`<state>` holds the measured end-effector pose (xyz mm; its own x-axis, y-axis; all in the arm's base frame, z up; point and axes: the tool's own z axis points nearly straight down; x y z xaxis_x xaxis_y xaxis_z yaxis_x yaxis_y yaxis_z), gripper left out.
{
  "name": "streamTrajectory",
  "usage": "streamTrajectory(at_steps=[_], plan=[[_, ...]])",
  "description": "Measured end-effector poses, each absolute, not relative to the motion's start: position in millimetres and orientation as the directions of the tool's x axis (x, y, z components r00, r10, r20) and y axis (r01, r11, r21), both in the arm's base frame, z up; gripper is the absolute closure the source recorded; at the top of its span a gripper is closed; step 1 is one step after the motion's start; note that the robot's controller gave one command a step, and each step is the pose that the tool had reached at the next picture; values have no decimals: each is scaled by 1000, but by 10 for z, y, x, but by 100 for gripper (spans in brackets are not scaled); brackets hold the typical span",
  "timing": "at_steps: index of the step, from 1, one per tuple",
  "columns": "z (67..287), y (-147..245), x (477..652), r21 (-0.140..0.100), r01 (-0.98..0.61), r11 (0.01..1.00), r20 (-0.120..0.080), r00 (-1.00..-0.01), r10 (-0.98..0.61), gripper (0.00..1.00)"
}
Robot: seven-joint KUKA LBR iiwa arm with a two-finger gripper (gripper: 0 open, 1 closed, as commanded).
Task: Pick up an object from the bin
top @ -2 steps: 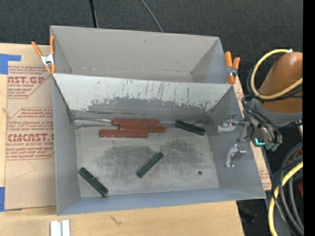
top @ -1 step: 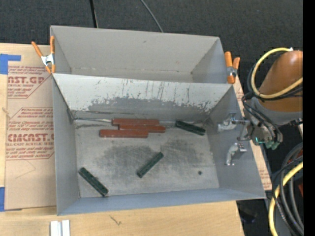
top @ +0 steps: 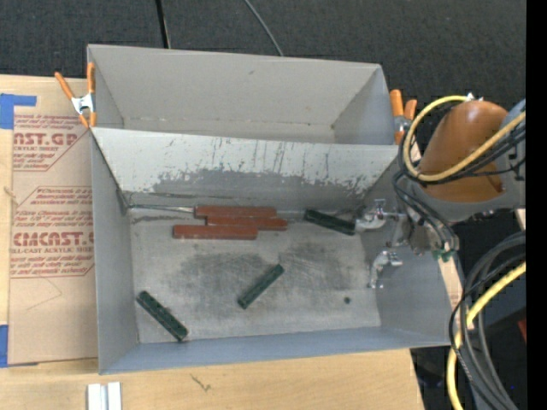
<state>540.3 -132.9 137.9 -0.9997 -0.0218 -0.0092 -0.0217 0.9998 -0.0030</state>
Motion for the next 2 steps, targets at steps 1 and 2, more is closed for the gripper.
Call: streamTrajectory(at_steps=[1,2], plan=[[910,-1318,5573,1,50,999,-3,-999,50,0],[840,-859,5597,-1,100,995,0,-995,100,0]])
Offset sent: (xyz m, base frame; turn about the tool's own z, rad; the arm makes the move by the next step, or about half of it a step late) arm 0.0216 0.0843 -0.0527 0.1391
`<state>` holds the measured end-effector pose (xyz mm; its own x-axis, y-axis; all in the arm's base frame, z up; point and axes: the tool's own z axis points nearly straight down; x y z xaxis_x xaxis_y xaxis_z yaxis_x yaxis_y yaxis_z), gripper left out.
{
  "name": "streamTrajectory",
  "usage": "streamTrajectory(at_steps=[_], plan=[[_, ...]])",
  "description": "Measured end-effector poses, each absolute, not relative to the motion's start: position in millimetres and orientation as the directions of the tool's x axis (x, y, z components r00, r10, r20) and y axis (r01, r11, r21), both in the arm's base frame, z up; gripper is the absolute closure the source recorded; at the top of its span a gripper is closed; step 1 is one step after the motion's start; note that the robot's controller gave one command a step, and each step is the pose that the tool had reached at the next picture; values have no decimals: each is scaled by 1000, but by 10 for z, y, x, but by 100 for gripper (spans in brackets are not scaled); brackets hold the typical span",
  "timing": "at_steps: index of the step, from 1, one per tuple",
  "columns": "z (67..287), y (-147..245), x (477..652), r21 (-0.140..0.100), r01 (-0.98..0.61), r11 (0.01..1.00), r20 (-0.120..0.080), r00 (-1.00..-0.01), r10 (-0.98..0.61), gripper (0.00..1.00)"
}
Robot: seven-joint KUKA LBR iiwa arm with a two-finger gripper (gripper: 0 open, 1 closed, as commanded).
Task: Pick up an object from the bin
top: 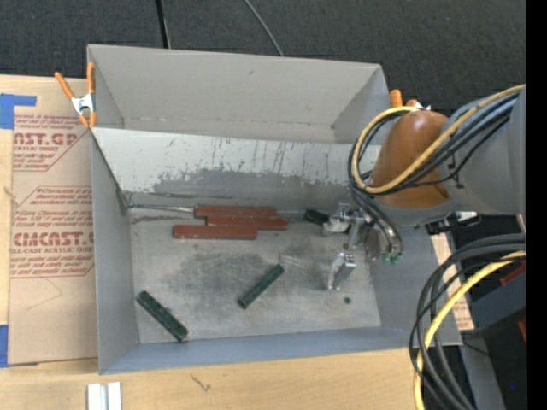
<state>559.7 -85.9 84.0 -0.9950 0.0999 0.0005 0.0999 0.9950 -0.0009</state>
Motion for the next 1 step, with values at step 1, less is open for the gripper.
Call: streamTrajectory(at_steps=[1], plan=[[838,-604,5402,4,75,997,0,-997,75,0]])
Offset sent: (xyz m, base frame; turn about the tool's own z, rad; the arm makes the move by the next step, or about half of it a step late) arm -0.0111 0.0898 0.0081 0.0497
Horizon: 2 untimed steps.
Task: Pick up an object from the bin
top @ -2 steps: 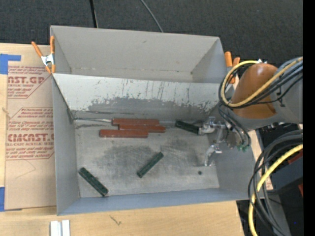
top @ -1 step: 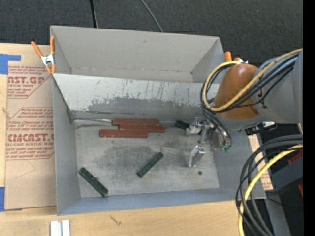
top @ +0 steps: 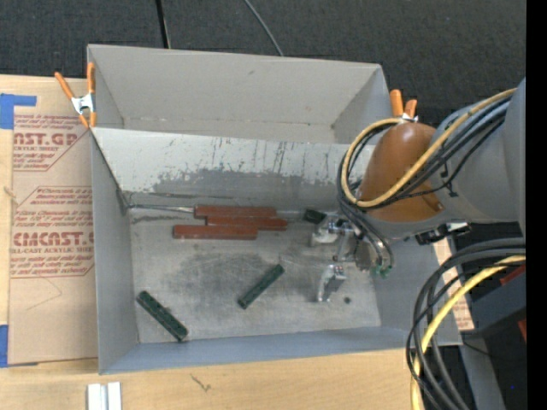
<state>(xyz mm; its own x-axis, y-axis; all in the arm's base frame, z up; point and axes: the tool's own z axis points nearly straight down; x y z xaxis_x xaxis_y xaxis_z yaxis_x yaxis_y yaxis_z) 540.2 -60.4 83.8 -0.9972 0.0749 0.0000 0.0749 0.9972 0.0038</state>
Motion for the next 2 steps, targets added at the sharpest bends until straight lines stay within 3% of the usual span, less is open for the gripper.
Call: streamTrajectory(at_steps=[1,2], plan=[[877,-378,5422,-3,124,992,0,-992,124,0],[765,357,5517,2,115,993,-4,-993,115,100]])
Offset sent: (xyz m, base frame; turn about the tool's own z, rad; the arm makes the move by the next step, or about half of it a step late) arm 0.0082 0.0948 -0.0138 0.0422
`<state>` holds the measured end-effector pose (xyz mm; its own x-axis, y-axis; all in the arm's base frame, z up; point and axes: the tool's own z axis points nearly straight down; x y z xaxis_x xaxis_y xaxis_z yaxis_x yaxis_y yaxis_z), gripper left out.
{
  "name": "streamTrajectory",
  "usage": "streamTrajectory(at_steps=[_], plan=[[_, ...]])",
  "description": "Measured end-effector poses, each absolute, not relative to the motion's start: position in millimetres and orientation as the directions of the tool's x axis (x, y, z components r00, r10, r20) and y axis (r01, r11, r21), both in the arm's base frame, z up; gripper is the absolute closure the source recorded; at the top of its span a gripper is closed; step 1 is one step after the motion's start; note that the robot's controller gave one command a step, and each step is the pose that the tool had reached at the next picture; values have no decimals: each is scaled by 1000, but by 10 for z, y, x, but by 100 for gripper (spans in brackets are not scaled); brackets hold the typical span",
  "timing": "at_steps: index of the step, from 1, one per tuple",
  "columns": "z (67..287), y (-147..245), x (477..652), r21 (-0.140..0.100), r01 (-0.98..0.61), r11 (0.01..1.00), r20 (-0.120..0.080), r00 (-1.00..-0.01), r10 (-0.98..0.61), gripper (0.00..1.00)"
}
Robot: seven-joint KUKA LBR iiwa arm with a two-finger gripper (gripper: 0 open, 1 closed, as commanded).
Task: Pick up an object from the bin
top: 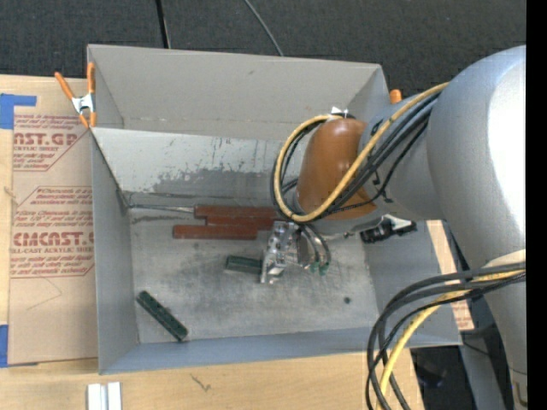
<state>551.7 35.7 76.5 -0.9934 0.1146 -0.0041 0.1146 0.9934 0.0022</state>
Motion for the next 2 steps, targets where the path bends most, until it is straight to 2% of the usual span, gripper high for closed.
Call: streamTrajectory(at_steps=[1,2], plan=[[765,357,5517,2,115,993,-4,-993,115,100],[2702,249,5416,1,64,998,1,-998,64,100]])
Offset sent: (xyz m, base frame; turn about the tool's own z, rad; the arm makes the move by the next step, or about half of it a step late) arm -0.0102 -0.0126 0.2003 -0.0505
